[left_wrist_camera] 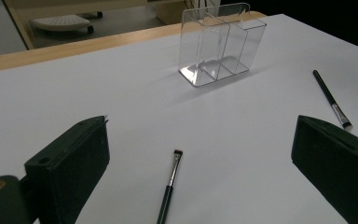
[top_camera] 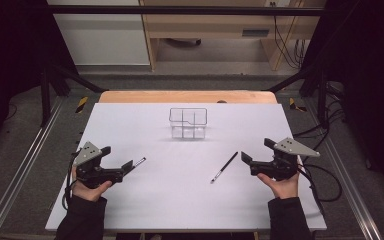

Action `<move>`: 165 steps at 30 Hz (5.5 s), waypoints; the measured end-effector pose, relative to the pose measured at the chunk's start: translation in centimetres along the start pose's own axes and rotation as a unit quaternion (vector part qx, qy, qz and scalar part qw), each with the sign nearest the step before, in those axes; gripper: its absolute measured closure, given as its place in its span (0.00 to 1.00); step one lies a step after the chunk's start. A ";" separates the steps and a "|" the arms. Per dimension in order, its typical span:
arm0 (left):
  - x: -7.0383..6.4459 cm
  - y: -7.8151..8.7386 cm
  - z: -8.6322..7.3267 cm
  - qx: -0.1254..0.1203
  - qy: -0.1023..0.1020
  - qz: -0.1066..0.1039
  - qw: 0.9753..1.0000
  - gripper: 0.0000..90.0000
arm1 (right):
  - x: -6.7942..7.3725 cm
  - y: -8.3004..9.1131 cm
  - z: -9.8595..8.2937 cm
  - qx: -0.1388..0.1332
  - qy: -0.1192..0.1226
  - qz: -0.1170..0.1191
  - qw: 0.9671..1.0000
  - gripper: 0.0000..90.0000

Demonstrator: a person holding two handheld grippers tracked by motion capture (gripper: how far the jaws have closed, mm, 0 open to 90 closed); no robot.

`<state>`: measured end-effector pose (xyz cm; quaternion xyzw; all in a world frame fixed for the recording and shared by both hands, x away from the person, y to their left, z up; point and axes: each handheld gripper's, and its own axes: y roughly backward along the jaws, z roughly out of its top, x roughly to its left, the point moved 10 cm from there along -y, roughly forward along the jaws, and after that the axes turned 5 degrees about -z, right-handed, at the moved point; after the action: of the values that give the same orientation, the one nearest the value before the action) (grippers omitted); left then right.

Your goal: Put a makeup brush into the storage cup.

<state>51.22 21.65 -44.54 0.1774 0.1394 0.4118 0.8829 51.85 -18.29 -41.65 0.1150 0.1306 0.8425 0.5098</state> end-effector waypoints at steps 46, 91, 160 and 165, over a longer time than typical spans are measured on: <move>0.0 -0.8 -1.7 0.035 -0.013 0.009 0.999 0.04 | 1.5 -3.9 -2.6 0.081 -0.001 -0.054 0.995 0.07; -0.6 -1.4 -2.2 0.048 -0.022 0.002 0.999 0.04 | 2.5 -10.2 -11.4 0.231 0.015 -0.089 0.969 0.14; -0.9 -1.3 -2.1 0.051 -0.027 -0.005 0.998 0.05 | 1.0 -6.5 -11.5 0.259 0.007 -0.070 0.963 0.85; -0.9 -1.3 -2.2 0.051 -0.026 -0.006 0.998 0.05 | 0.8 -6.8 -11.5 0.251 0.006 -0.077 0.965 0.75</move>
<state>50.69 20.59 -46.94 0.2322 0.1378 0.3944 0.8784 53.33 -15.71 -54.68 0.2237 0.3494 0.7418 0.5269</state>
